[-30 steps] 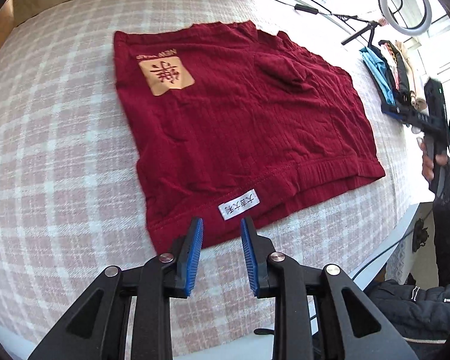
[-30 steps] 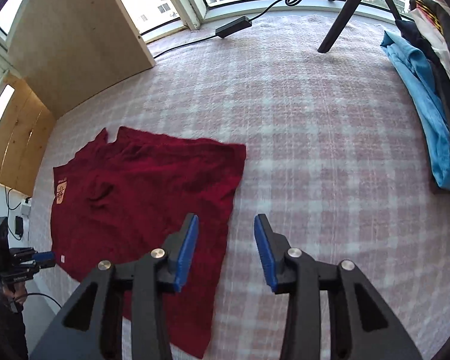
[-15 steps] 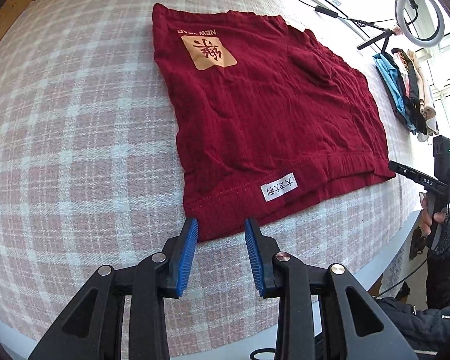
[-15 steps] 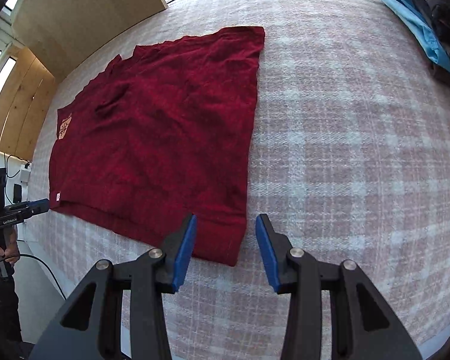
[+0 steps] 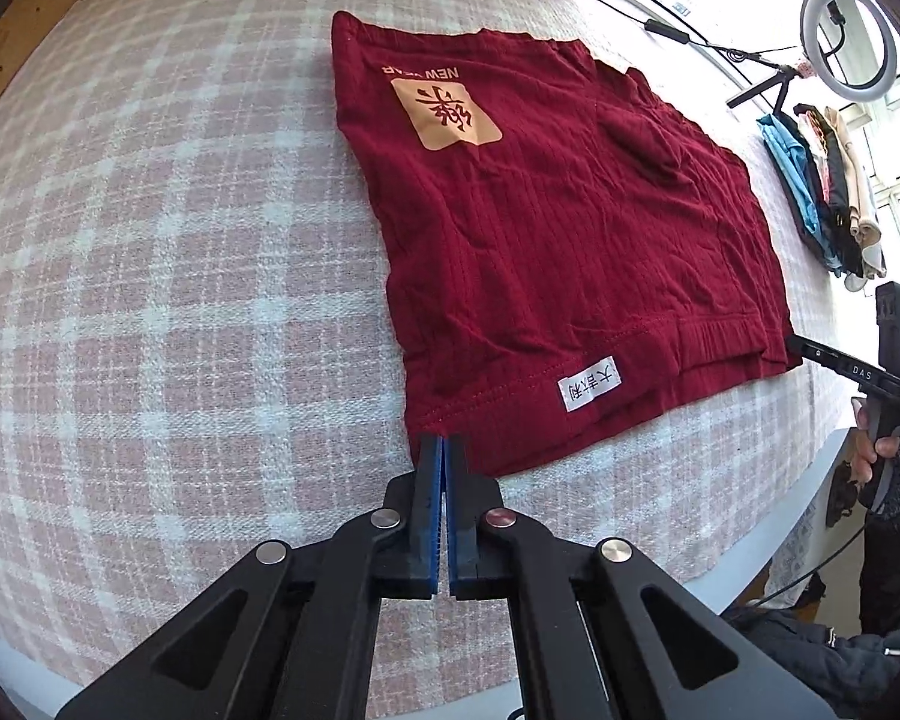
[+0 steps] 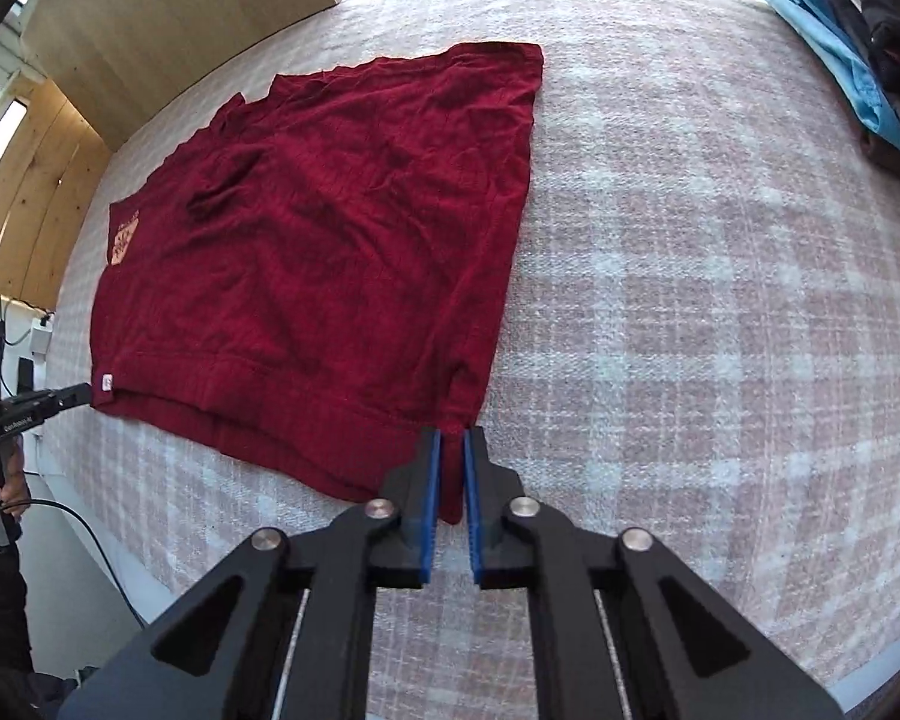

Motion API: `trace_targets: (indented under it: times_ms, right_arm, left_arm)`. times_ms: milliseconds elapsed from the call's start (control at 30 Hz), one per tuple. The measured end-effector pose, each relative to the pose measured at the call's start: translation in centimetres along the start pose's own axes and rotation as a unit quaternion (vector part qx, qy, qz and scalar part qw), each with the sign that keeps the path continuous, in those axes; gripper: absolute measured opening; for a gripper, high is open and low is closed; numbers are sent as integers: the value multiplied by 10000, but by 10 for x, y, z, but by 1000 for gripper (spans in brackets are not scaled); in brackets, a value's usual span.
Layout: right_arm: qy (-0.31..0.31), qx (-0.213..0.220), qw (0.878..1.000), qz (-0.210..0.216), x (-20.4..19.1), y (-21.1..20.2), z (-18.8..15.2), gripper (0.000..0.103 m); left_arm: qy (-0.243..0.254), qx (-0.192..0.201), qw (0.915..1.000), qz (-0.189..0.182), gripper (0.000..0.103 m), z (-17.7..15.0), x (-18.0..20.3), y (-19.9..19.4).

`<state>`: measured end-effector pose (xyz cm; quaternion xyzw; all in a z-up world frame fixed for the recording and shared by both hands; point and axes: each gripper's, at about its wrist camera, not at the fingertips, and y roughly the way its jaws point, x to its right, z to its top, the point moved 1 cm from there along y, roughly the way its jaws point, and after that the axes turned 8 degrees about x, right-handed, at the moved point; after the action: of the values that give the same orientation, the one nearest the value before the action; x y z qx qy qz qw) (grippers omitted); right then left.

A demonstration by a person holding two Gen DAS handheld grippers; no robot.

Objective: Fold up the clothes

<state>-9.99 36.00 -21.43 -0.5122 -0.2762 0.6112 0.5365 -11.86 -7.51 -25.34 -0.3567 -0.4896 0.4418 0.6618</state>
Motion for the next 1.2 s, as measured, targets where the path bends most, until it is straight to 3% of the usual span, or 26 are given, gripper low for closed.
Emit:
trace_targets:
  times_ms: [267, 433, 533, 667, 767, 833, 967, 1200]
  right_arm:
    - [755, 233, 9951, 587, 22, -10, 6, 7]
    - [577, -28, 9979, 295, 11, 0, -2, 17]
    - [419, -15, 9990, 164, 7, 2, -7, 20]
    - [126, 13, 9999, 48, -3, 2, -8, 29]
    - [-97, 56, 9999, -48, -6, 1, -9, 28]
    - [-106, 28, 9999, -51, -4, 3, -9, 9]
    - [317, 105, 9991, 280, 10, -1, -8, 7]
    - [1071, 420, 9880, 1028, 22, -24, 11, 6]
  left_arm:
    - [-143, 95, 9994, -310, 0, 9, -3, -12]
    - [-157, -49, 9994, -314, 0, 6, -1, -5]
    - [-173, -131, 9995, -229, 6, 3, 1, 1]
    - [-101, -163, 9997, -163, 6, 0, 9, 10]
    - [134, -201, 9997, 0, 0, -2, 19, 15]
    - [206, -152, 9997, -23, 0, -3, 24, 14]
    - [-148, -61, 9990, -412, 0, 1, 15, 10]
    - [-363, 70, 9984, -436, 0, 16, 1, -12]
